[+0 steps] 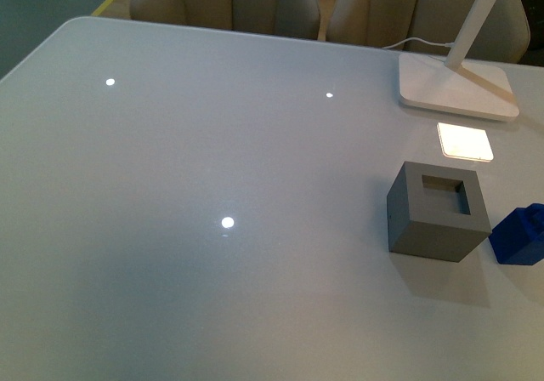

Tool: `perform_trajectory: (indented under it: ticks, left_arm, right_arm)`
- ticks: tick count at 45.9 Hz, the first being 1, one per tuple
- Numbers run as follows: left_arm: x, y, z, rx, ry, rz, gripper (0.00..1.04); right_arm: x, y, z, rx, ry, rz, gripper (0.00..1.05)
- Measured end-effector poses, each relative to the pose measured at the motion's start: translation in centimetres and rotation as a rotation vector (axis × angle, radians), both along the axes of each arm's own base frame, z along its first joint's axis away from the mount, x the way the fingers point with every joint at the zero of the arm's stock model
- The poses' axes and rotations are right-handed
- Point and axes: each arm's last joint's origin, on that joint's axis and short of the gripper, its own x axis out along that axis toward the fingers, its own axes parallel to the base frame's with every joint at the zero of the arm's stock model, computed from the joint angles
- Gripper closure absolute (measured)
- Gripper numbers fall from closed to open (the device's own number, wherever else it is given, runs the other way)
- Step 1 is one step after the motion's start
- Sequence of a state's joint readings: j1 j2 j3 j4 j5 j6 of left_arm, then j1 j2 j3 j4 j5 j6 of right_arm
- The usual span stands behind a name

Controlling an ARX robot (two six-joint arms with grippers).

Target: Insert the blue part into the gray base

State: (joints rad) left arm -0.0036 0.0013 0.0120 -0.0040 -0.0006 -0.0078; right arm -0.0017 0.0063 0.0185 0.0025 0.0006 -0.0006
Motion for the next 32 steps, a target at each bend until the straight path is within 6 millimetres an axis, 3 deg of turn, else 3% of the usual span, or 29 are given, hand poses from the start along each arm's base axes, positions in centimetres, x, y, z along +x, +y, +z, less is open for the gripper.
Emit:
perform_trajectory:
  ticks: [32]
  left_arm:
    - [0.00,0.00,-0.01,0.000,0.000,0.000,0.07]
  right_arm:
    - [0.03,0.00,-0.04,0.003,0.011,-0.007,0.09]
